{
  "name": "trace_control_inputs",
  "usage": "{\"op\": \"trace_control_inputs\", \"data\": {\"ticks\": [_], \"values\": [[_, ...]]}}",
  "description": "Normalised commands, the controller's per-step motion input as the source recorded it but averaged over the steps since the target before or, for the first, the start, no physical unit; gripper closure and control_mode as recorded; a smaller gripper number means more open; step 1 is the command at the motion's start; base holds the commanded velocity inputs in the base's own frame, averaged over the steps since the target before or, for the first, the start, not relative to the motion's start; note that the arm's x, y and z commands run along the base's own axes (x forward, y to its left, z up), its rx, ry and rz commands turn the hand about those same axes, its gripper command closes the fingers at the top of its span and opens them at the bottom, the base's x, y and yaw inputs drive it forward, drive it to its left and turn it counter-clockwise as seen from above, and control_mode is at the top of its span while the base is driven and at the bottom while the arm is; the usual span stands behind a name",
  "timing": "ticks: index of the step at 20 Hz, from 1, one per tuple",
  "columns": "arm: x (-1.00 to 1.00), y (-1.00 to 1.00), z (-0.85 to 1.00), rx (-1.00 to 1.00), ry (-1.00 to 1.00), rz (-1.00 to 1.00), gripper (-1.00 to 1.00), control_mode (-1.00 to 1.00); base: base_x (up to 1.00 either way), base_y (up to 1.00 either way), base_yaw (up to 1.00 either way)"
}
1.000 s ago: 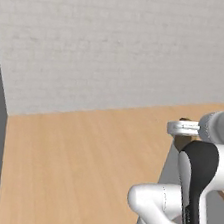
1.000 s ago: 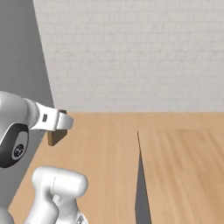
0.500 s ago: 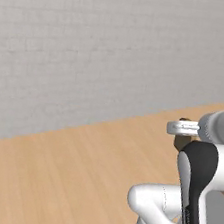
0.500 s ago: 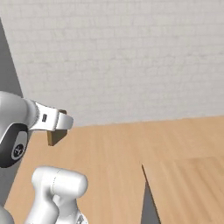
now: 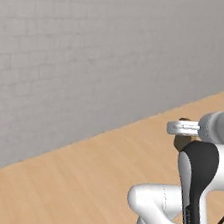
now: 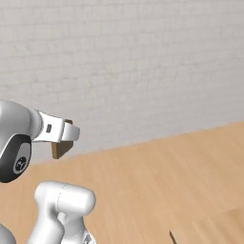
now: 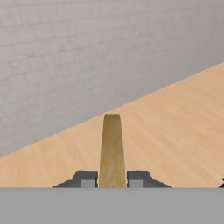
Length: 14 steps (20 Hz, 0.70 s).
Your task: Start the toaster. Once the lever pops up, take the bread to the plate on the dining counter.
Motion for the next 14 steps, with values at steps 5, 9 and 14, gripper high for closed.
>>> {"op": "trace_control_inputs", "data": {"ticks": [5,9,14], "values": [[0.00,0.00,0.00,0.00,0.00,0.00,1.00,1.00,0.91,0.32,-0.44],[0.00,0.00,0.00,0.00,0.00,0.00,1.00,1.00,0.82,0.30,-0.47],[0.00,0.00,0.00,0.00,0.00,0.00,1.00,1.00,0.75,0.29,-0.50]]}}
